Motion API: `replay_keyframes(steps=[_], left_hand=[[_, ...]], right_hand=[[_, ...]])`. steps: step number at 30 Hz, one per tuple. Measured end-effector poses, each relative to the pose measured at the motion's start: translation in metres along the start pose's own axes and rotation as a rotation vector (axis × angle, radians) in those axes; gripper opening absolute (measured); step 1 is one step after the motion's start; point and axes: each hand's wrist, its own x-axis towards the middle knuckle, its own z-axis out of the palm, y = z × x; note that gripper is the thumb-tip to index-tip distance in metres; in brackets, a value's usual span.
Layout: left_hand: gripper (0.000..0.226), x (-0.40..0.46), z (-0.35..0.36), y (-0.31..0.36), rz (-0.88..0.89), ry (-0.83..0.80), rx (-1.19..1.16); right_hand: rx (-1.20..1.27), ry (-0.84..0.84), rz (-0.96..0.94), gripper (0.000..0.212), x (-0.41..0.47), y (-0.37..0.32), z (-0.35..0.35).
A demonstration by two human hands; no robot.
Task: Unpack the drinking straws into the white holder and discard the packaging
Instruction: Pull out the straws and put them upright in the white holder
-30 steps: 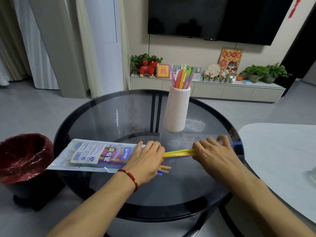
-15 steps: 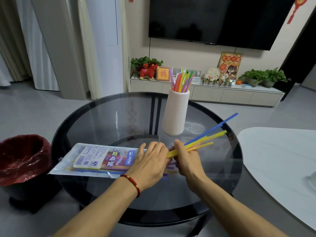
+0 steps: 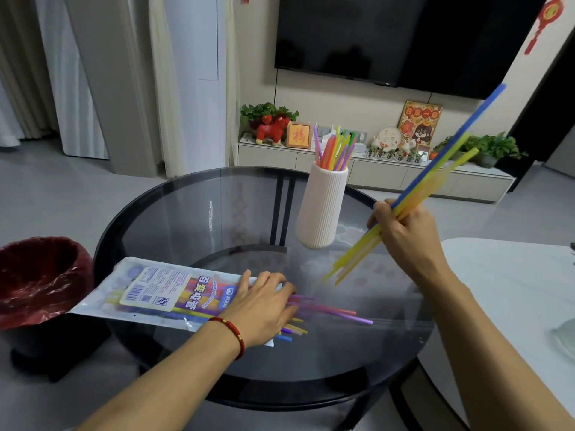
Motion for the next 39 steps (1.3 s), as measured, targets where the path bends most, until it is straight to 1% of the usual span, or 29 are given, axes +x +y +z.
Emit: replay_keyframes(steps=[3, 5, 7, 10, 11, 13, 17, 19, 22, 25, 28, 31, 33, 35, 37, 39], left_hand=[[0.038, 0.0, 0.0, 0.0, -0.001, 0.0, -0.01], [0.038, 0.0, -0.001, 0.0, 0.002, -0.004, -0.007], [0.039, 0.001, -0.001, 0.001, 0.001, -0.01, 0.0], [0.04, 0.001, -0.002, 0.0, -0.009, -0.029, 0.004], [0.04, 0.001, -0.002, 0.0, -0.008, -0.036, 0.005], [0.039, 0.002, -0.002, 0.0, -0.008, -0.034, 0.007], [0.038, 0.003, -0.002, 0.001, -0.01, -0.029, 0.015], [0.039, 0.004, -0.002, 0.001, -0.011, -0.035, 0.014], [0.039, 0.003, -0.002, 0.001, -0.007, -0.041, 0.01], [0.04, 0.003, -0.002, 0.0, -0.006, -0.045, 0.015], [0.04, 0.003, -0.003, 0.001, -0.012, -0.049, 0.014], [0.038, 0.003, -0.003, 0.001, -0.013, -0.046, 0.002], [0.038, 0.003, -0.004, 0.001, -0.014, -0.048, 0.002], [0.039, 0.002, -0.005, 0.002, -0.014, -0.051, 0.005], [0.039, 0.002, -0.005, 0.003, -0.014, -0.06, 0.006], [0.039, 0.002, -0.005, 0.002, -0.017, -0.068, 0.012]], right_hand=[[-0.095, -0.014, -0.079, 0.044, 0.013, -0.006, 0.008], [-0.208, -0.065, -0.062, 0.047, 0.013, 0.003, 0.023], [-0.301, -0.115, -0.024, 0.043, 0.003, 0.016, 0.039], [-0.332, -0.21, 0.031, 0.034, -0.008, 0.024, 0.051], [-0.323, -0.218, 0.043, 0.031, -0.006, 0.024, 0.049], [-0.28, -0.188, 0.068, 0.031, 0.004, 0.016, 0.041], [-0.234, -0.193, 0.071, 0.048, 0.022, 0.001, 0.028], [-0.23, -0.188, 0.072, 0.047, 0.022, 0.001, 0.03], [-0.293, -0.197, 0.065, 0.046, 0.014, 0.008, 0.04], [-0.279, -0.198, 0.042, 0.046, 0.006, 0.017, 0.049], [-0.264, -0.131, 0.003, 0.052, 0.0, 0.018, 0.055], [-0.217, -0.009, -0.081, 0.06, 0.002, 0.013, 0.055], [-0.243, 0.036, -0.132, 0.058, 0.001, 0.012, 0.055], [-0.315, -0.031, -0.127, 0.054, -0.007, 0.019, 0.059], [-0.34, -0.104, -0.064, 0.05, -0.018, 0.027, 0.065], [-0.312, -0.086, -0.04, 0.049, -0.019, 0.032, 0.067]])
